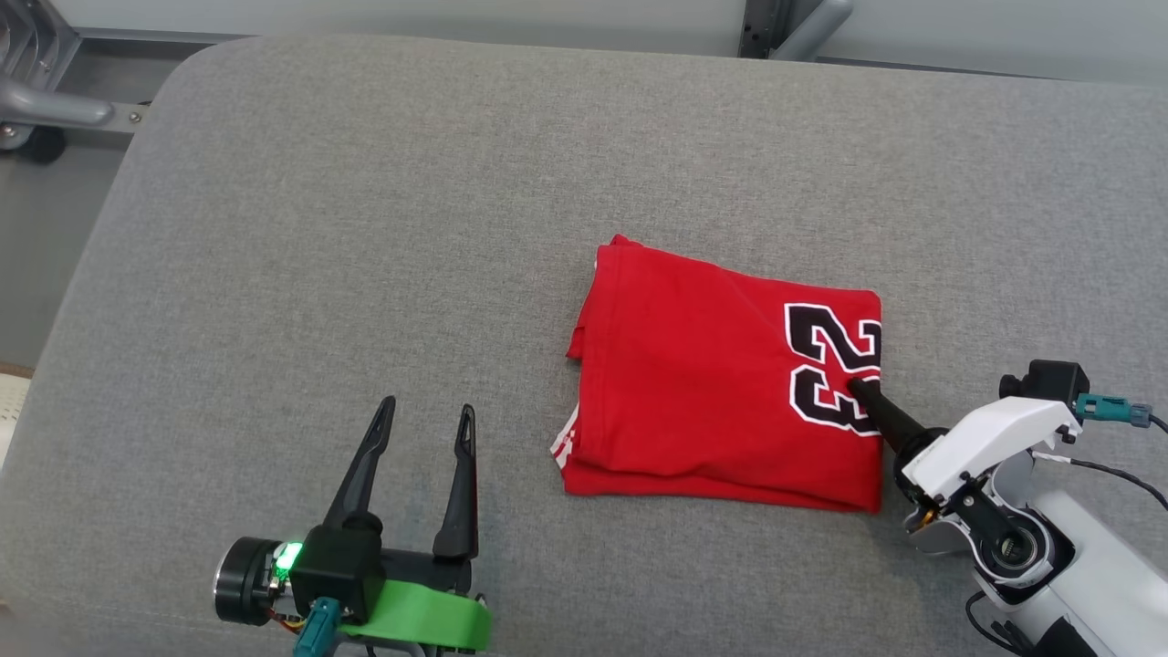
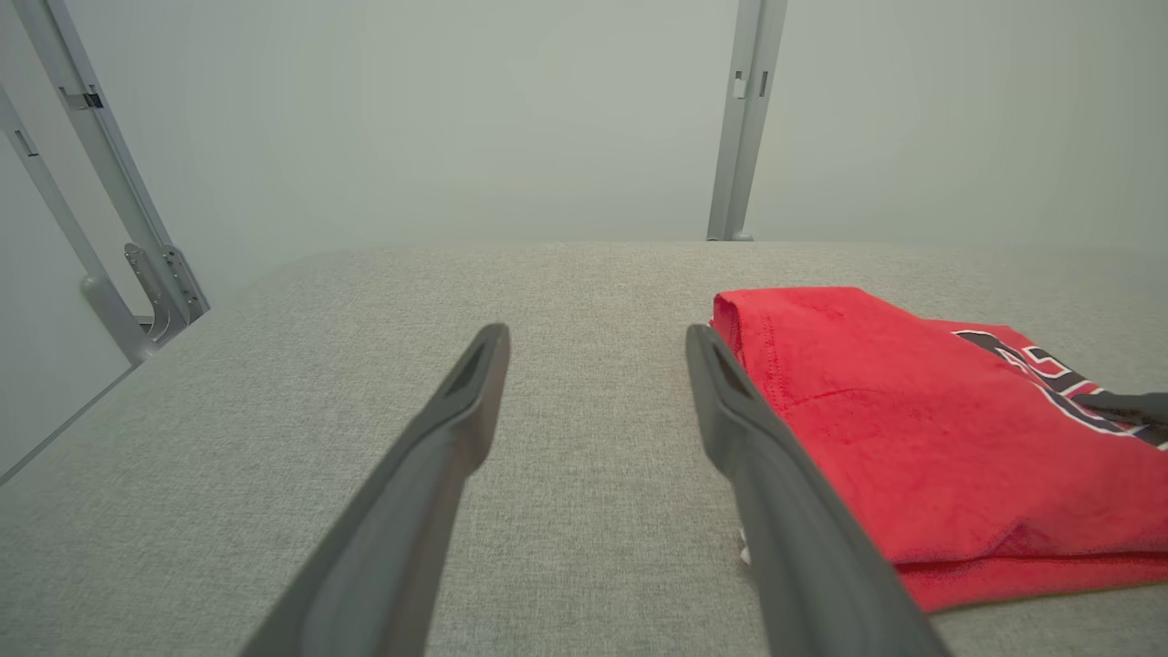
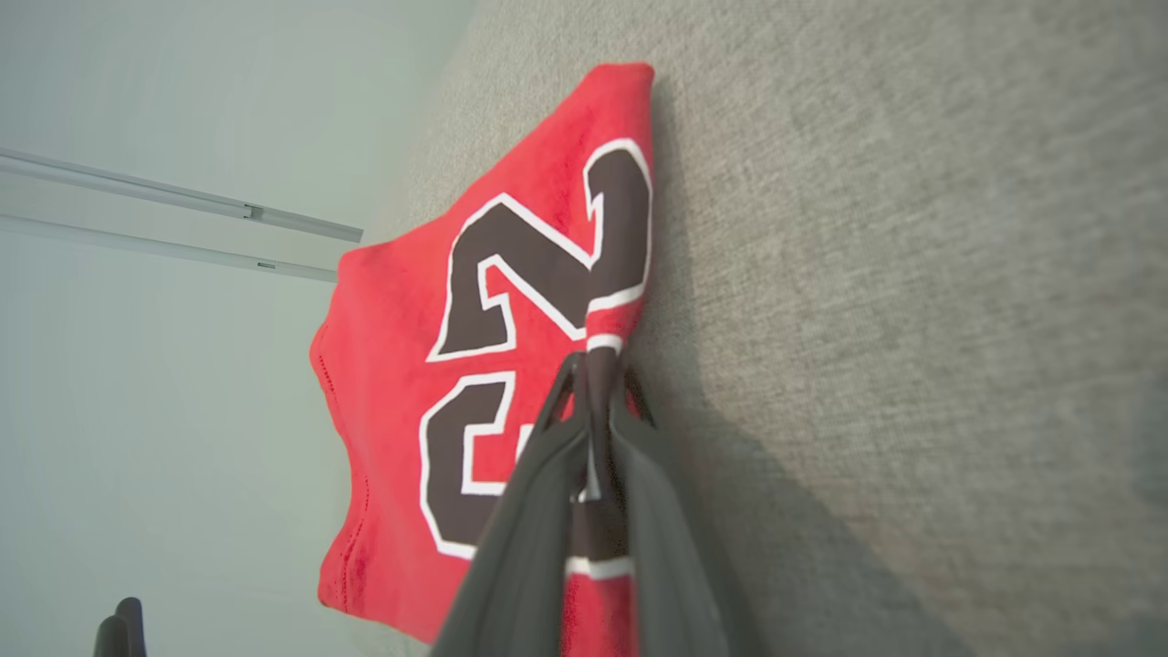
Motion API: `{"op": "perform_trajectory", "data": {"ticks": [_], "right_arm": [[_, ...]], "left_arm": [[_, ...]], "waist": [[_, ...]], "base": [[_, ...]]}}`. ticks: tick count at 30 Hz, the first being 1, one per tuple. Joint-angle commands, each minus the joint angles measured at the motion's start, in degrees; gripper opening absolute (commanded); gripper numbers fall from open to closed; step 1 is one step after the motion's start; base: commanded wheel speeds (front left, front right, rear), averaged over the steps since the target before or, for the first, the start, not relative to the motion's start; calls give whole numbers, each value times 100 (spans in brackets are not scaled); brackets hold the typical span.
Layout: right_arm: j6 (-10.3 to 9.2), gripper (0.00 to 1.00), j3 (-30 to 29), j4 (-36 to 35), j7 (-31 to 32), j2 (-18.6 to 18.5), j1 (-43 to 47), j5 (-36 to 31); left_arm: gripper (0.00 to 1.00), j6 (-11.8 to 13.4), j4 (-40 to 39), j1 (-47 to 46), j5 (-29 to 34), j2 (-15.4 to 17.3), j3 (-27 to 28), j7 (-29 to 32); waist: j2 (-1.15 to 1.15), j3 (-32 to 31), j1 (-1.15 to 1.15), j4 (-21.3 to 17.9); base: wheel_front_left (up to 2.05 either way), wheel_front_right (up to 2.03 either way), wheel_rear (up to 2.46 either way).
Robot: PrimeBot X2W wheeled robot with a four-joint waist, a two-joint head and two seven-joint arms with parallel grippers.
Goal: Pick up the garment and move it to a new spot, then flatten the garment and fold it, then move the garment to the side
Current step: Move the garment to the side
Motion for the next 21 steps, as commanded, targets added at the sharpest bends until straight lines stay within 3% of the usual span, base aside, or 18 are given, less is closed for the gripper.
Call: {"op": "perform_trajectory", "data": {"ticks": [1,10,21], "right_arm": [[1,0,47,-7,-25,-24,97,-1],[1,0,252,-431,-625,-225,214,-330],[1,0,1064,-691,-1208,-429,-80,-745]], "left_arm": [[100,23,3,-75,25,8,6,-13],[100,-43,-11,3,114,8,19,-13],[100,-280,-23,-13,380,17,243,-13]], "waist": [[0,-32,0,-38],[0,-135,0,-581],[0,-172,0,-2039]], "base": [[0,0,0],[0,0,0],[0,0,0]]}}
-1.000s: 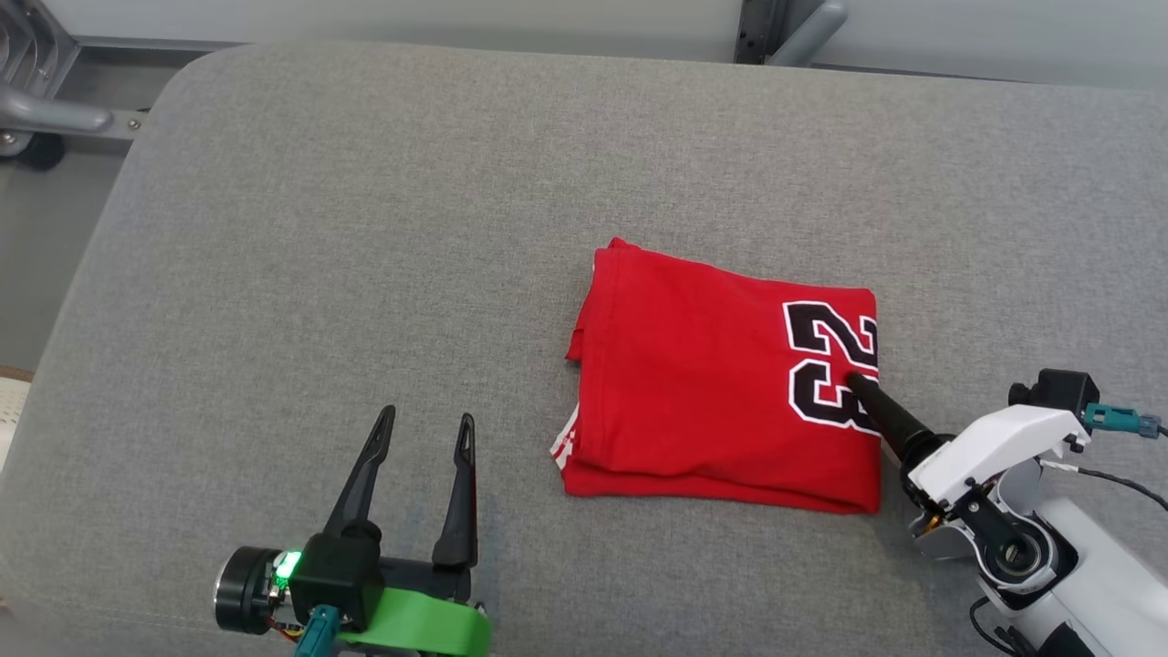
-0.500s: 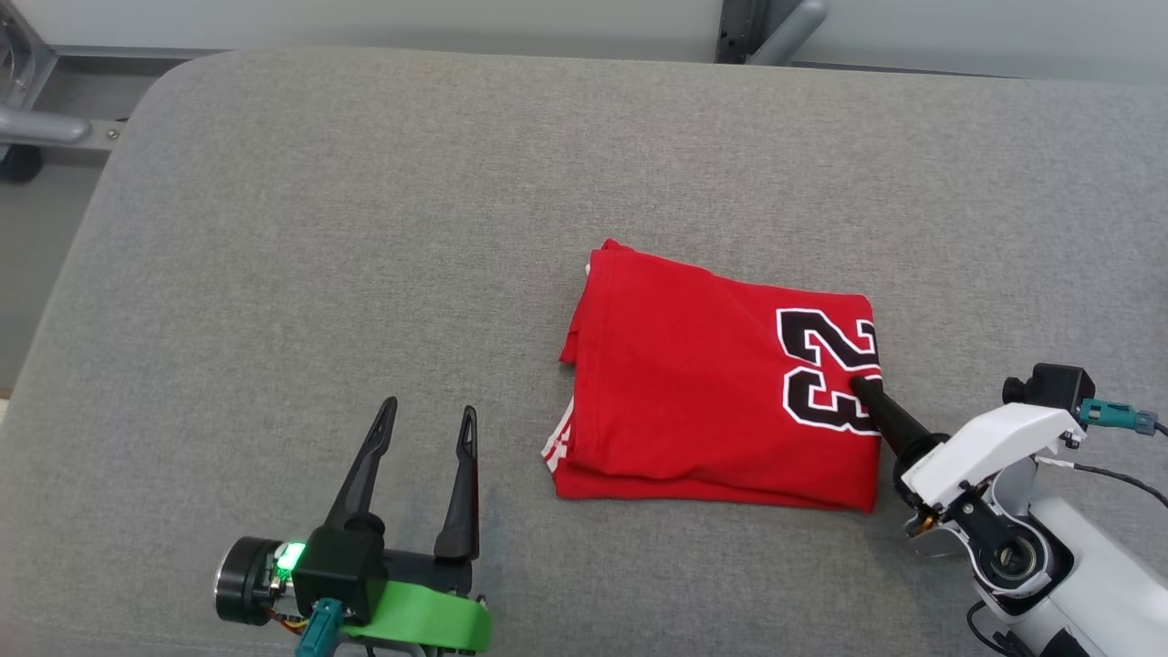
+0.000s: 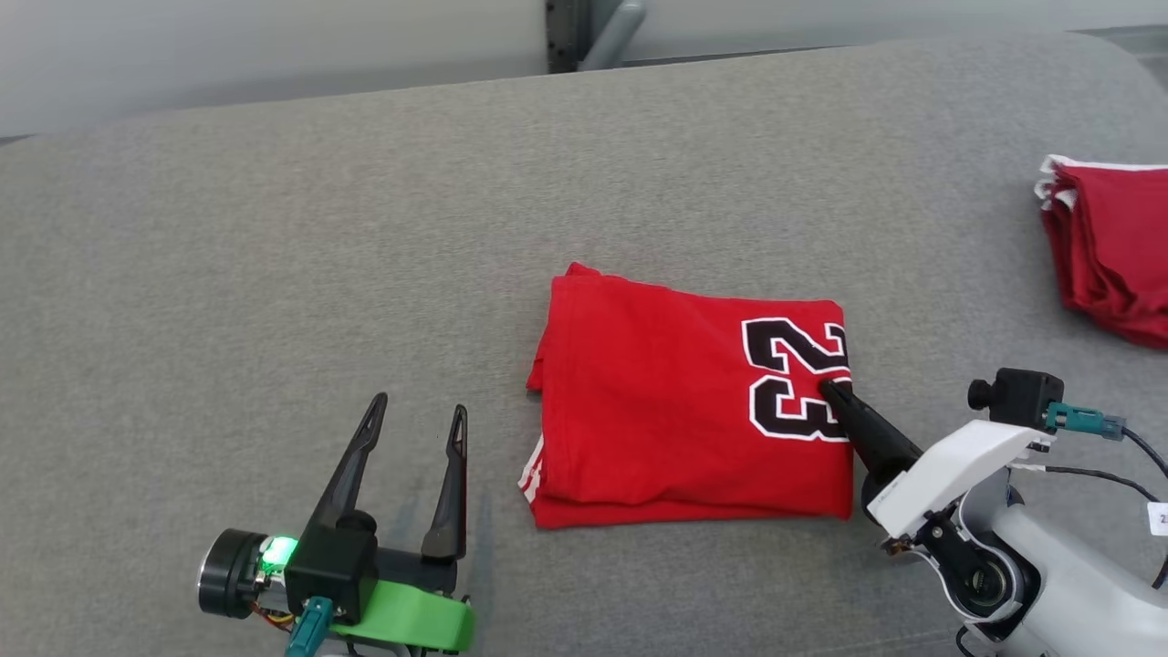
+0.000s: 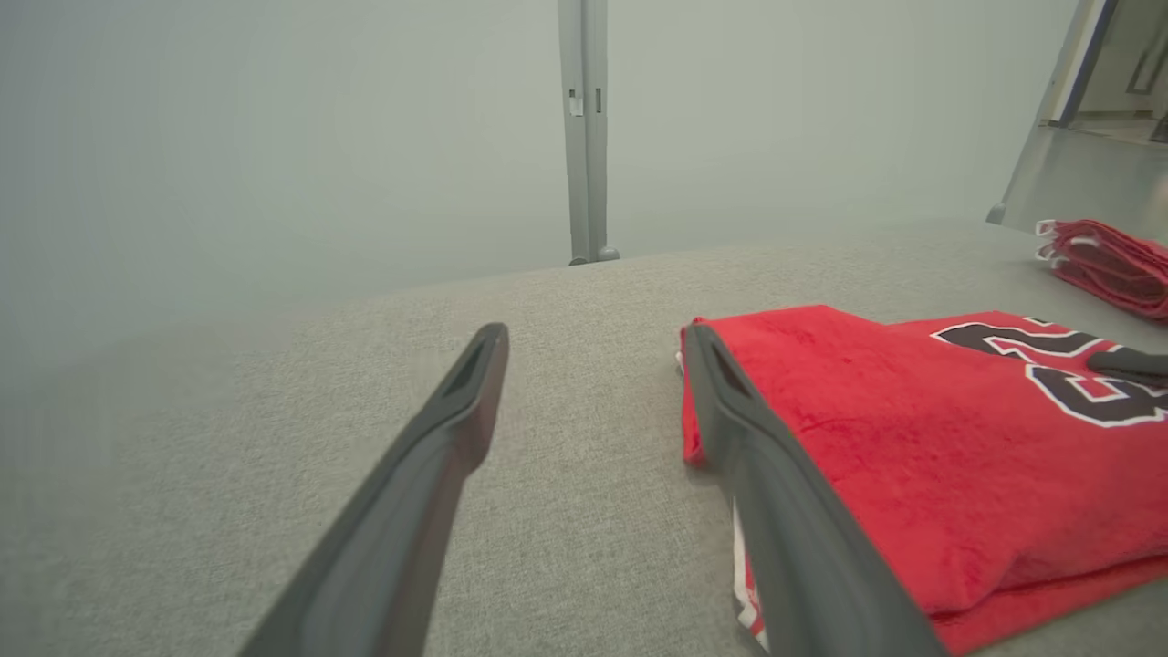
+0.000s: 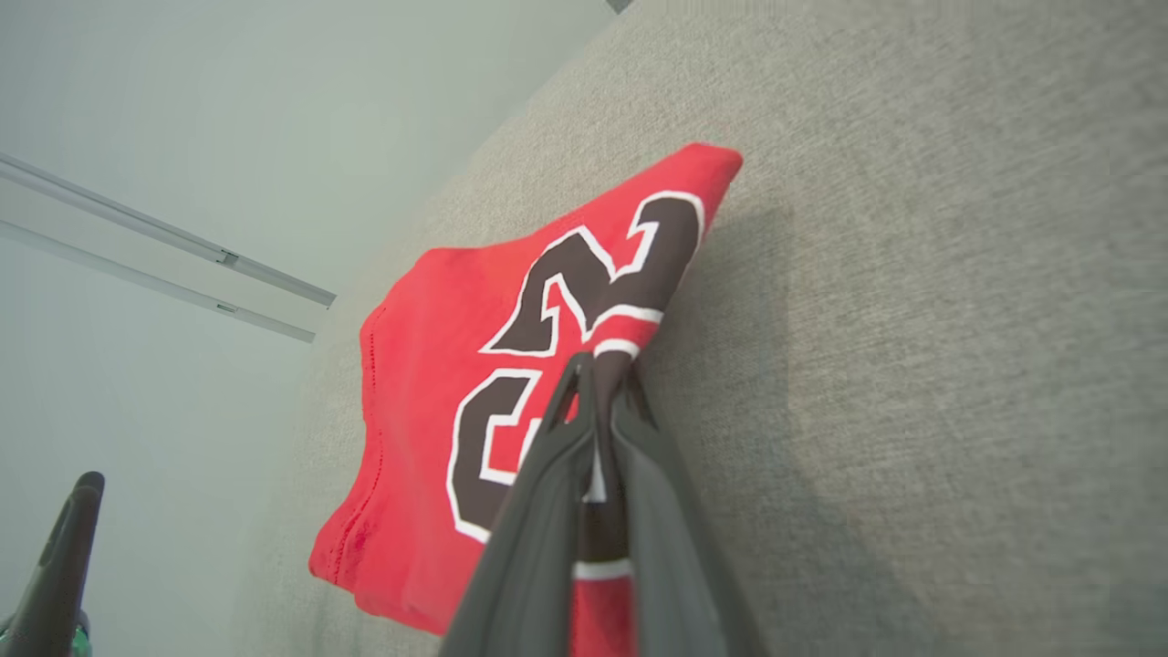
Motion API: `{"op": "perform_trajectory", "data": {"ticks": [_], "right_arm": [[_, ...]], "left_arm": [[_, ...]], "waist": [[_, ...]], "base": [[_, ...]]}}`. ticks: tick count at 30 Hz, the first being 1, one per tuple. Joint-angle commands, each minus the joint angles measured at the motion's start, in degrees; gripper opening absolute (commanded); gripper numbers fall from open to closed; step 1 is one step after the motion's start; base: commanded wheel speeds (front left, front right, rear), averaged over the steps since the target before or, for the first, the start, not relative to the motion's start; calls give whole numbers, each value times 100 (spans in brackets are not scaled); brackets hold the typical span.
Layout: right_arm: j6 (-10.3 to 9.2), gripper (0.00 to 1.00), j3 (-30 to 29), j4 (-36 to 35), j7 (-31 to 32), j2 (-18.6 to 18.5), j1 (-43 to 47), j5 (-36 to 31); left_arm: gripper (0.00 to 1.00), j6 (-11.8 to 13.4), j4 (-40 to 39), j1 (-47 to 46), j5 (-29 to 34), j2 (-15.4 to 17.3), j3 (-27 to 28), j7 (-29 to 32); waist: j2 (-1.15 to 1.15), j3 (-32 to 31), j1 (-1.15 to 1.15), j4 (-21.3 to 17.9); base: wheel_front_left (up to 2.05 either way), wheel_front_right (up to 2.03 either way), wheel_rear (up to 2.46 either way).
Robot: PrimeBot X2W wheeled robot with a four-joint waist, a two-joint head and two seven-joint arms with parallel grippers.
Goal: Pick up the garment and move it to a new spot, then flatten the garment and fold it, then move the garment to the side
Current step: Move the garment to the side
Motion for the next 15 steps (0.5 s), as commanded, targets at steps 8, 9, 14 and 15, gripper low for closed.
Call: {"op": "perform_trajectory", "data": {"ticks": [8,9,14,15], "right_arm": [[1,0,519,67,-203,-104,-537,-79],[1,0,578,87,-212,-121,-634,-99],[1,0,778,175,-271,-228,-1222,-150],[1,0,809,197,-286,-251,-1354,-161]], "left_arm": [[100,-180,-50,-155,183,44,65,-13],[100,-192,-63,-182,201,51,62,-13],[100,-284,-111,-380,276,119,21,-12],[100,-303,-117,-438,299,141,16,-13]], "waist": [[0,90,0,-1482],[0,135,0,-1547],[0,502,0,-1709],[0,575,0,-1713]], "base": [[0,0,0],[0,0,0],[0,0,0],[0,0,0]]}}
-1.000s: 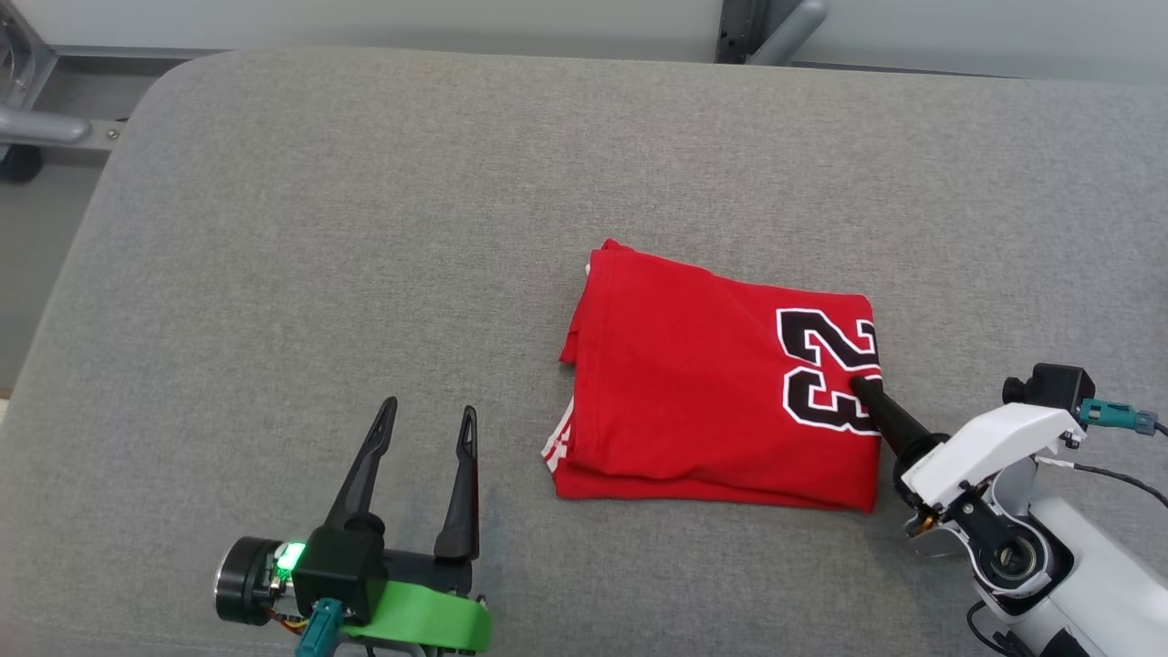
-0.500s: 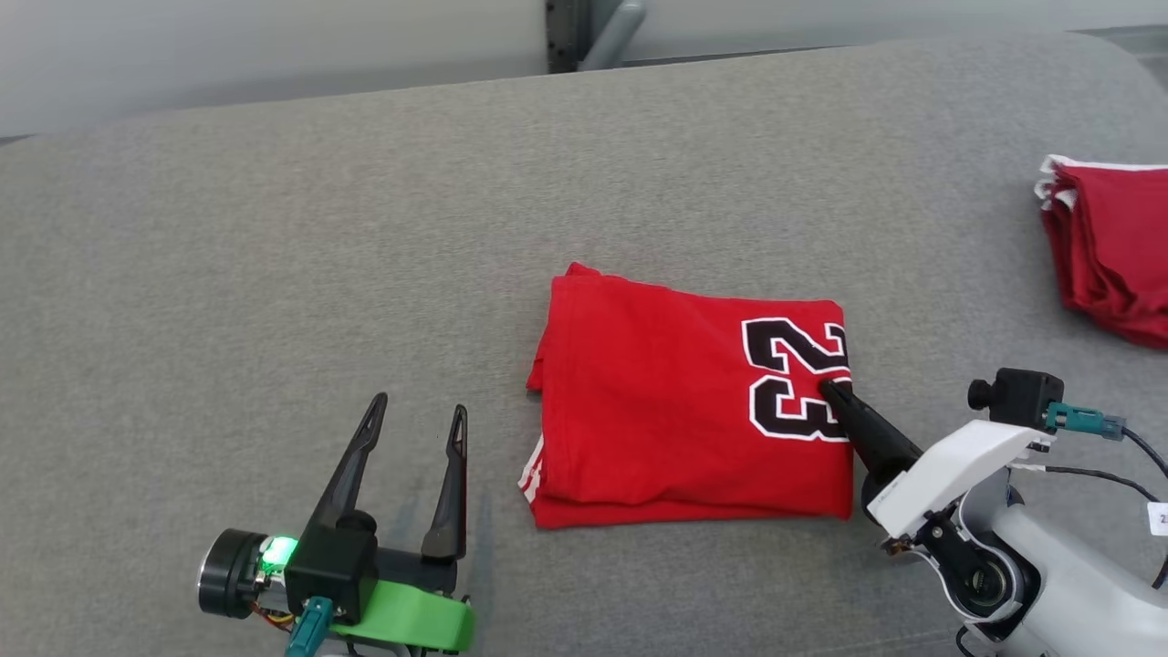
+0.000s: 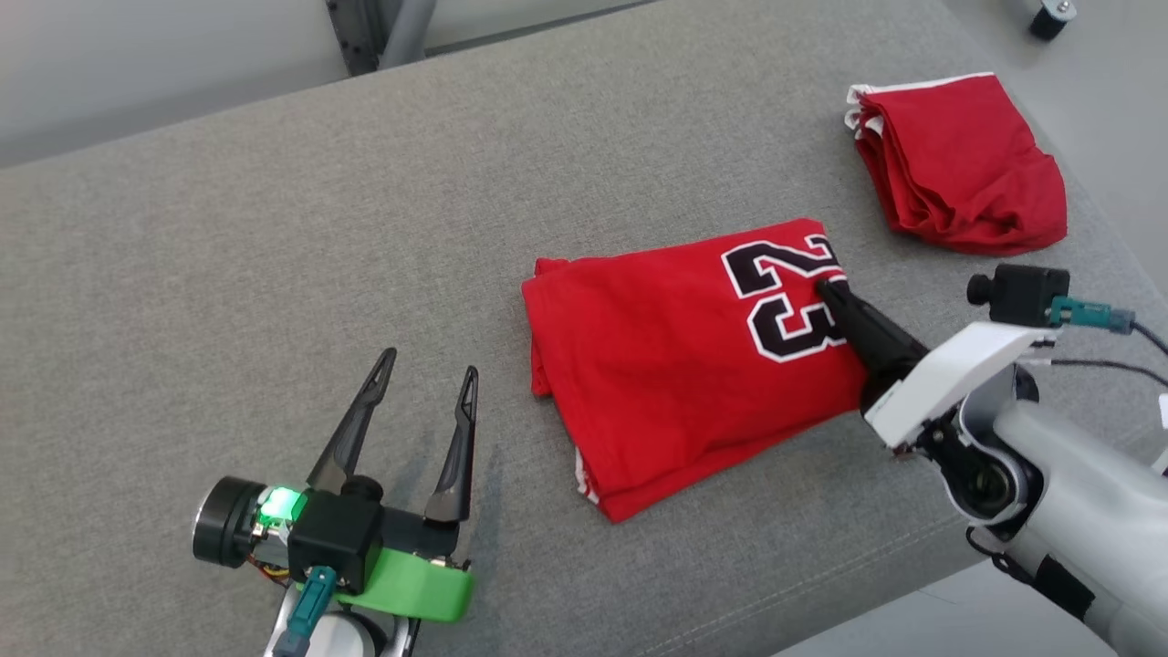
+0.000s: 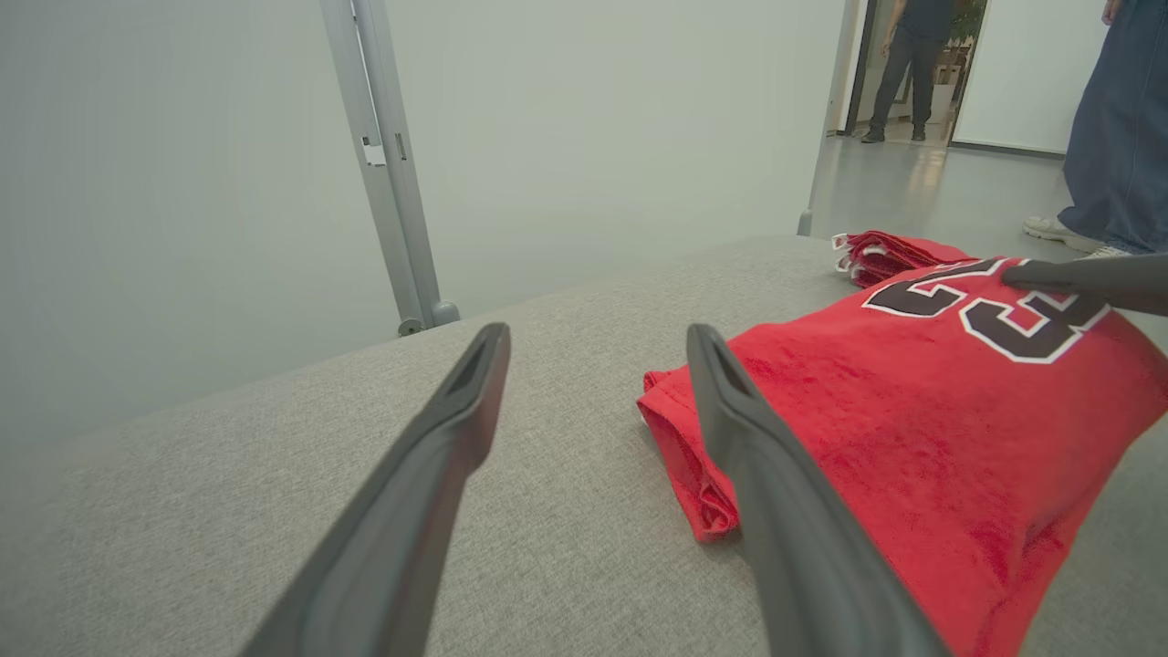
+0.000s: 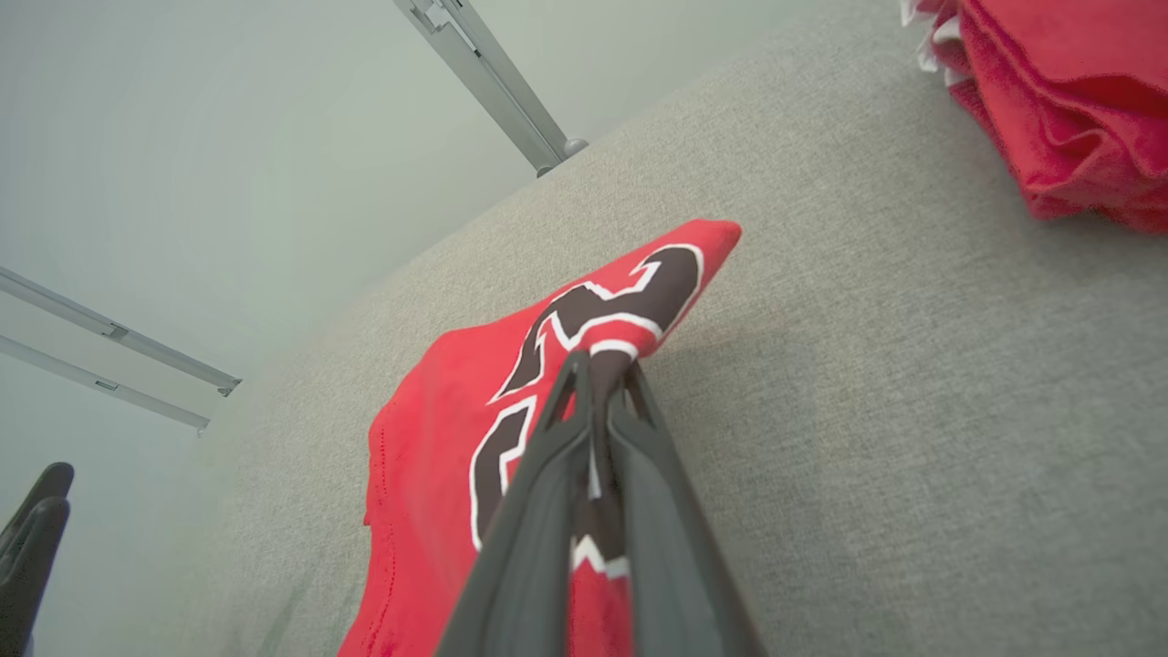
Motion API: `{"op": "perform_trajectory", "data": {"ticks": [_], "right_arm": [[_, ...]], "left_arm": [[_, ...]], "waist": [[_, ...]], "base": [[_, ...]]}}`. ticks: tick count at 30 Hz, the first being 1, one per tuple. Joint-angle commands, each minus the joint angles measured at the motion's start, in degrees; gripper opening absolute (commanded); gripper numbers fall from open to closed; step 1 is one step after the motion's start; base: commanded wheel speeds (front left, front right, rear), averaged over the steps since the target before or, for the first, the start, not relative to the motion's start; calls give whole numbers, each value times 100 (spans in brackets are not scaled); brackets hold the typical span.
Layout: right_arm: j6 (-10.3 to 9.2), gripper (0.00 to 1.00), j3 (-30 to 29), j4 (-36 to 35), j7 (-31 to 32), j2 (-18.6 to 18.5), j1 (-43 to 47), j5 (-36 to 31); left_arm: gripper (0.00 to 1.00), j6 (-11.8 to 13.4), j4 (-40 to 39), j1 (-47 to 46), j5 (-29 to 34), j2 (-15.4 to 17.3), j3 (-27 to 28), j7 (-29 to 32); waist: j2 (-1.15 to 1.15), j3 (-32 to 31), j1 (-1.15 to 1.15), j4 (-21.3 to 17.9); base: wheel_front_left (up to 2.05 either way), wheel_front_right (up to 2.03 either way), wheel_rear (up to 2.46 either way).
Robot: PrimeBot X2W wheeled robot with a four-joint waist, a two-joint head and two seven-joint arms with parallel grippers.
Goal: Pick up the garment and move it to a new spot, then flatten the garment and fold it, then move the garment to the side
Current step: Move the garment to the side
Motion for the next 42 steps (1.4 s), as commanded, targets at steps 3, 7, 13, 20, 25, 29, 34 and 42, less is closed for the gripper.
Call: {"op": "perform_trajectory", "data": {"ticks": [3,7,13,20,25,29,34,42], "right_arm": [[1,0,73,45,-59,-162,-542,-58],[1,0,77,38,-67,-367,-971,-29],[1,0,81,20,-94,-973,-1733,9],[1,0,-44,28,-154,-1733,-2051,113],[1,0,-240,113,-212,-2169,-2051,177],[0,0,-338,347,-230,-2440,-1996,131],[0,0,-349,946,-245,-2578,-2021,-58],[-2,100,-588,2833,-249,-1890,-2409,-1201]], "left_arm": [[100,-73,-59,-288,79,125,-11,-13],[100,-95,-114,-449,111,193,-30,-13],[100,-112,-182,-716,135,313,-54,-13],[100,-74,-252,-863,154,420,-67,-13],[100,-65,-287,-932,151,515,-77,-13],[100,-72,-325,-1006,166,587,-111,-13],[100,-58,-386,-1072,194,653,-165,-13],[100,-44,-328,-1125,127,647,-290,-13]], "waist": [[0,647,0,-213],[0,914,0,-189],[0,1379,0,-142],[0,1737,0,-104],[0,1909,0,-83],[0,2027,0,-22],[0,2160,0,85],[0,2139,0,246]], "base": [[0,0,0],[0,0,0],[0,0,0],[0,0,0],[0,0,0],[0,0,0],[0,0,0],[0,0,0]]}}
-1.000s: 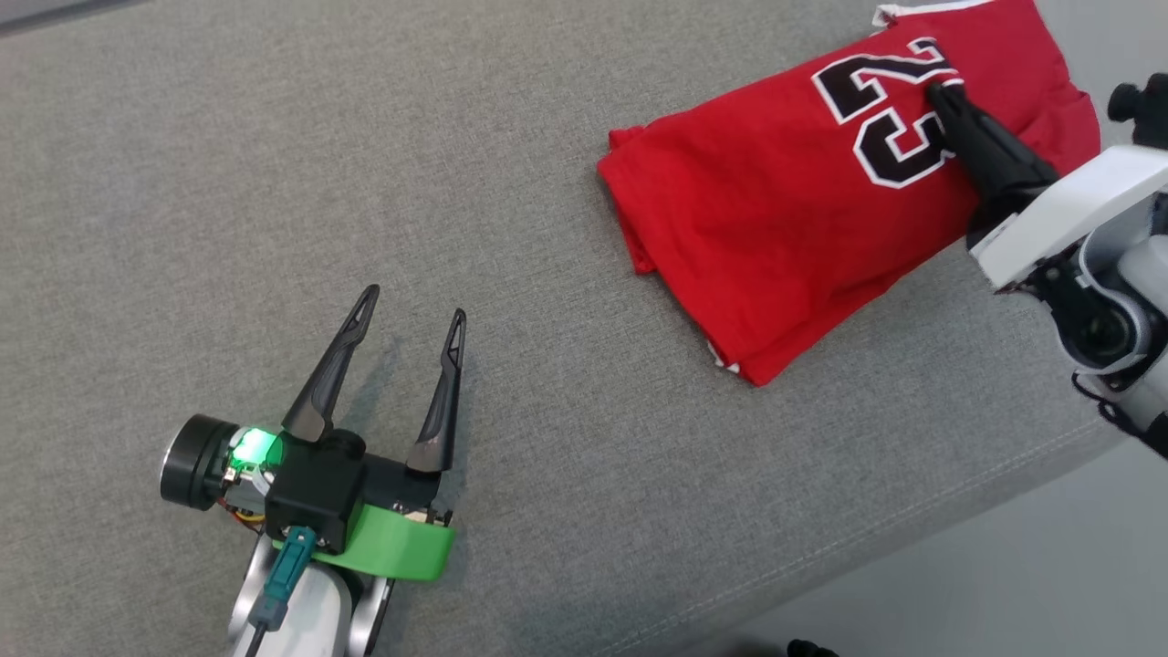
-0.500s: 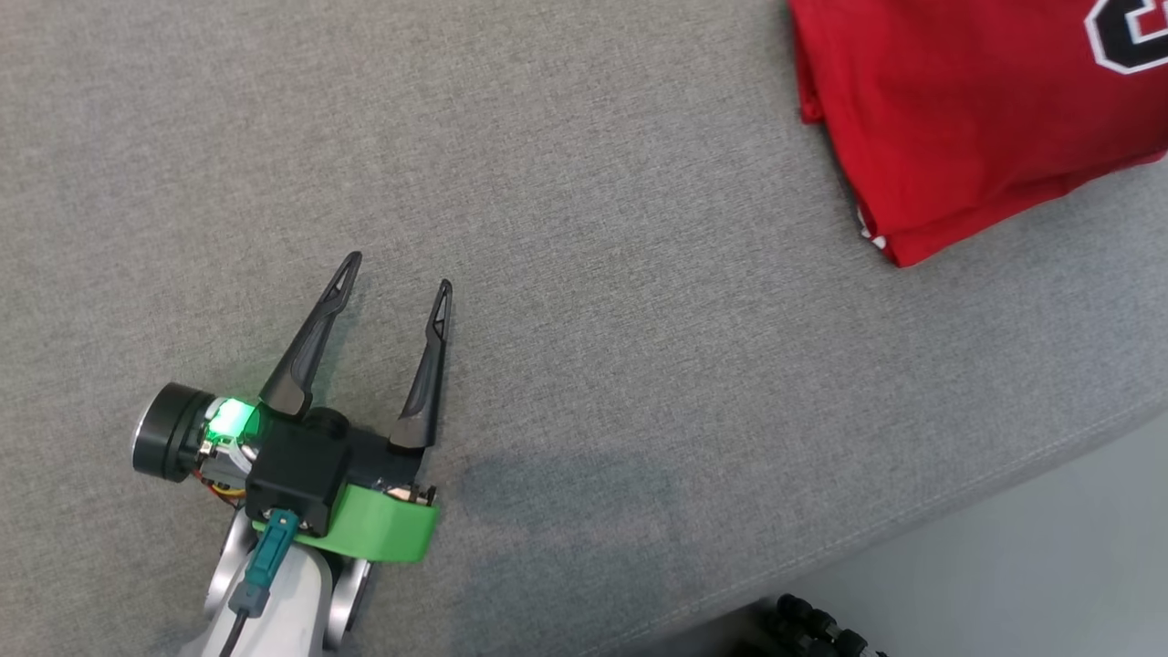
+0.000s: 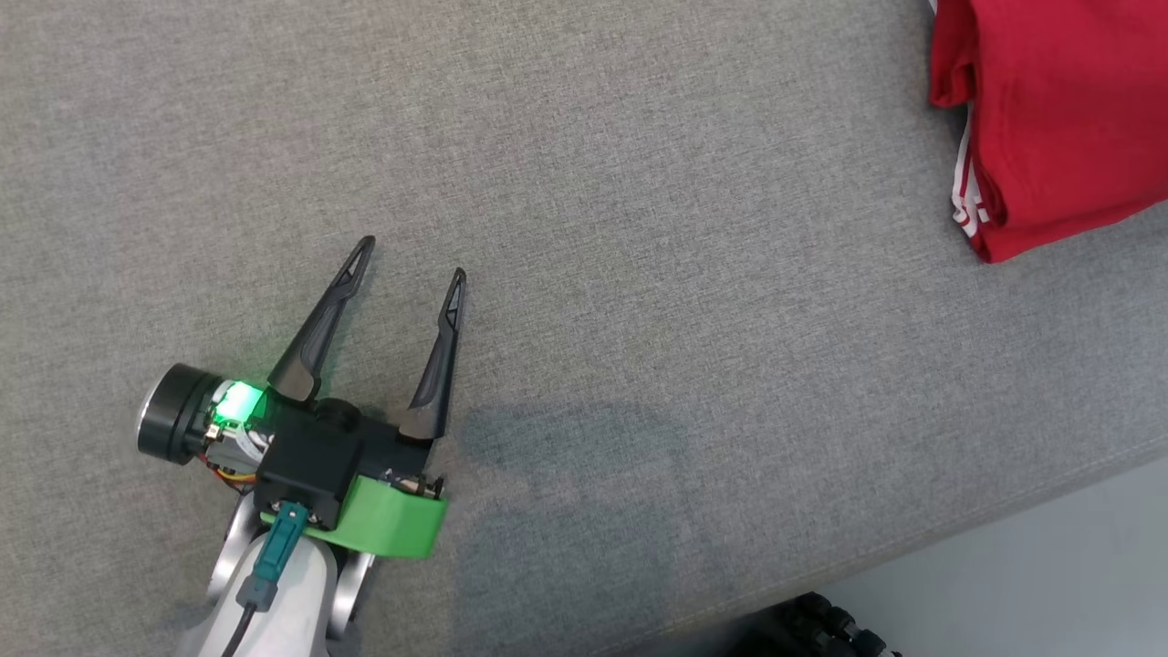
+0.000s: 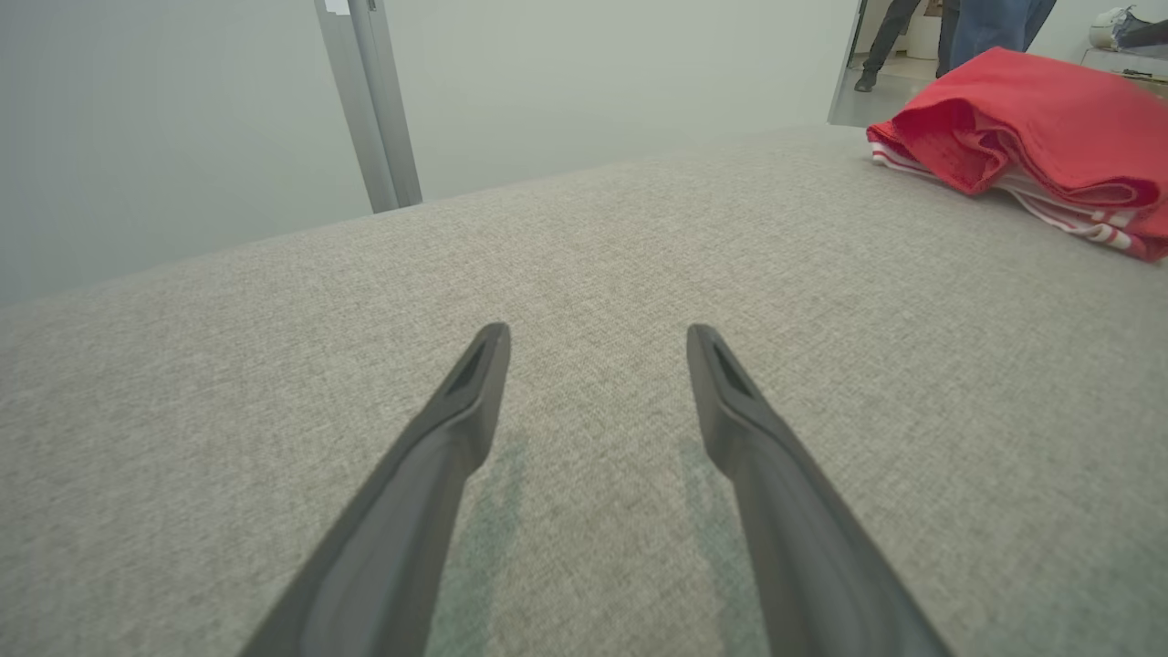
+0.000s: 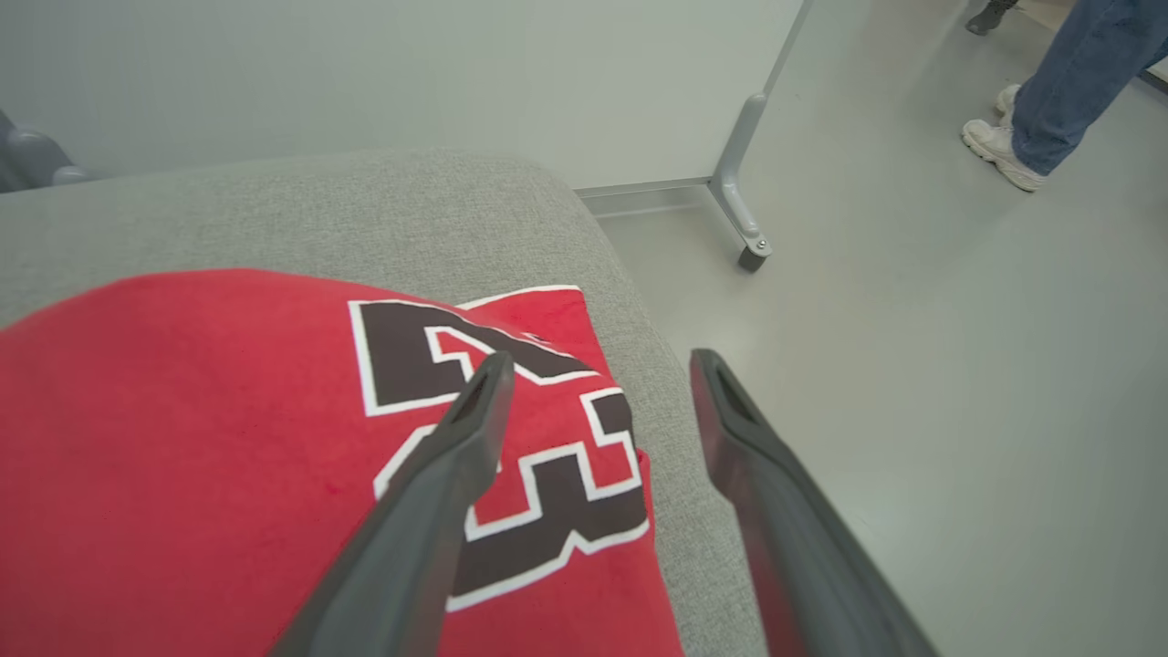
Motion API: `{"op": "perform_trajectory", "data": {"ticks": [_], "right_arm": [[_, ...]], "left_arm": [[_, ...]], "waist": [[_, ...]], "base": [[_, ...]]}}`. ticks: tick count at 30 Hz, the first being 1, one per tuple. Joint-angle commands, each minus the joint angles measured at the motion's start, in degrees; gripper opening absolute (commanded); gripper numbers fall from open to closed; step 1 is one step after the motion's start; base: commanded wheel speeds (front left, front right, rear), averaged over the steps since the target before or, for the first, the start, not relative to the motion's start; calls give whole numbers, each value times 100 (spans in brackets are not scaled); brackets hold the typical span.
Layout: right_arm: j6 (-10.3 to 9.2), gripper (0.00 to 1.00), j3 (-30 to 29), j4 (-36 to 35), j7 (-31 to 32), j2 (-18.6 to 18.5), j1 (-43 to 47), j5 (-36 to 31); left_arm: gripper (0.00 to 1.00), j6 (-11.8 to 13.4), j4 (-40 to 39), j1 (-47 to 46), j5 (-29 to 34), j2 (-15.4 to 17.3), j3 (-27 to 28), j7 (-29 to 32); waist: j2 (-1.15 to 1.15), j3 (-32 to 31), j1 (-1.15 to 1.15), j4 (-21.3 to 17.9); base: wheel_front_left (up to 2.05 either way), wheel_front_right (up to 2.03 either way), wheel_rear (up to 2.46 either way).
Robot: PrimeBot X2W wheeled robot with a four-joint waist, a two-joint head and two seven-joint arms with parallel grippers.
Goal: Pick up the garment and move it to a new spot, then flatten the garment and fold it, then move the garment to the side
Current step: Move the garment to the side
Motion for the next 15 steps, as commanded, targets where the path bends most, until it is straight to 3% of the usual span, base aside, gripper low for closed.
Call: {"op": "perform_trajectory", "data": {"ticks": [1,4,7,12,15], "right_arm": [[-5,100,-249,431,-24,139,-134,-485],[-4,100,-802,728,-25,470,-134,-1346],[-4,100,-1330,540,-24,748,106,-1838],[-6,100,-2619,-587,-25,1501,1209,-2981],[-6,100,-3091,-1353,-25,2036,2015,-3625]], "left_arm": [[100,43,54,-76,-27,-9,-28,-12],[100,75,121,-43,-83,-77,-58,-12],[100,122,204,32,-144,-137,-48,-12],[100,275,501,289,-445,-398,124,-13],[100,368,692,476,-715,-541,289,-12]], "waist": [[0,-96,-1,59],[0,-297,-1,114],[0,-499,-1,143],[0,-1174,-1,241],[0,-1606,-1,332]], "base": [[0,0,0],[0,0,0],[0,0,0],[0,0,0],[0,0,0]]}}
